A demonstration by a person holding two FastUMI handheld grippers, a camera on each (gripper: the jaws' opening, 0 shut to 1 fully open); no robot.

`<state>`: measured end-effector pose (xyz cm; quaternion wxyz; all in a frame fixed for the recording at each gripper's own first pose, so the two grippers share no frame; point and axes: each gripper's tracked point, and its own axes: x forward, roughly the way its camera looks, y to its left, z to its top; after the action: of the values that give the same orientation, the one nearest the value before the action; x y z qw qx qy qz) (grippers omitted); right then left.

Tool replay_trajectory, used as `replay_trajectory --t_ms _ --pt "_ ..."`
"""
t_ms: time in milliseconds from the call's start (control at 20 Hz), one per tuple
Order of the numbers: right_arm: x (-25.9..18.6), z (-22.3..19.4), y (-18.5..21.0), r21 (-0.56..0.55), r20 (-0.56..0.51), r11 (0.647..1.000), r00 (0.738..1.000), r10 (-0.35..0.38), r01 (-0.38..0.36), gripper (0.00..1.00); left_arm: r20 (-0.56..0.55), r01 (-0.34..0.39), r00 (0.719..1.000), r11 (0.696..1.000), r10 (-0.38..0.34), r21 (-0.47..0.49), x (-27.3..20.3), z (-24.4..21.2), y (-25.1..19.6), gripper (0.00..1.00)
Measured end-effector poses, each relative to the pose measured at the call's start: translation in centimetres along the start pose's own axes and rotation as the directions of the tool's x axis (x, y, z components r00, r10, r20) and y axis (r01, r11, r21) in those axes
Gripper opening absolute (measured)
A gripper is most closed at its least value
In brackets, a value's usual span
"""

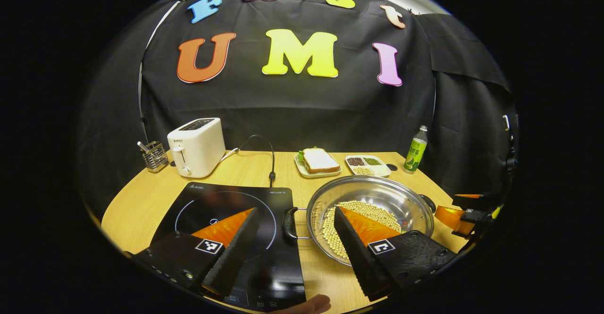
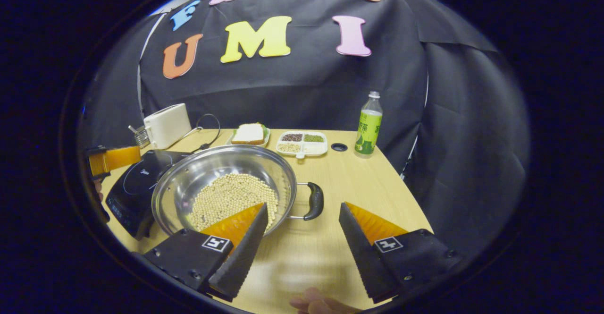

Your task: First push the handle of the pot to place it horizontally, then grasp the pot with both hands and set it on the induction cooktop.

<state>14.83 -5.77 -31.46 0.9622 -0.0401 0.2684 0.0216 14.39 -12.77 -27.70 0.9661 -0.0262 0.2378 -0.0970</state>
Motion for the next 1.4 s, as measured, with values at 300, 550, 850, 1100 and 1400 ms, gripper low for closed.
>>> replay_trajectory --t_ms 300,550,850,1100,1400 --pt "3.3 0.4 0.6 0.052 -0.04 0.999 0.999 -0.013 0.015 0.96 -0.062 -0.009 0.998 1.0 0.01 0.027 2.8 -1.4 -0.4 0.96" --pt "6.2 -0.2 0.3 0.054 -0.077 0.998 0.997 -0.032 0.036 0.96 -0.137 -0.005 0.991 1.0 0.008 0.019 5.3 -3.4 -0.4 0.96" --pt "8.5 -0.9 0.3 0.069 -0.091 0.997 0.996 -0.024 0.031 0.96 -0.209 -0.023 0.978 1.0 0.026 0.021 7.2 -5.5 0.0 0.96" --pt "8.7 -1.4 0.3 0.09 -0.106 0.996 0.994 -0.01 0.02 0.91 -0.221 -0.028 0.975 0.999 0.031 0.017 8.1 -6.1 -0.1 0.95" --pt "9.2 -2.4 -0.3 0.107 -0.145 0.993 0.989 -0.033 0.049 0.77 -0.22 -0.041 0.974 0.998 0.049 0.043 8.3 -6.0 0.3 0.76"
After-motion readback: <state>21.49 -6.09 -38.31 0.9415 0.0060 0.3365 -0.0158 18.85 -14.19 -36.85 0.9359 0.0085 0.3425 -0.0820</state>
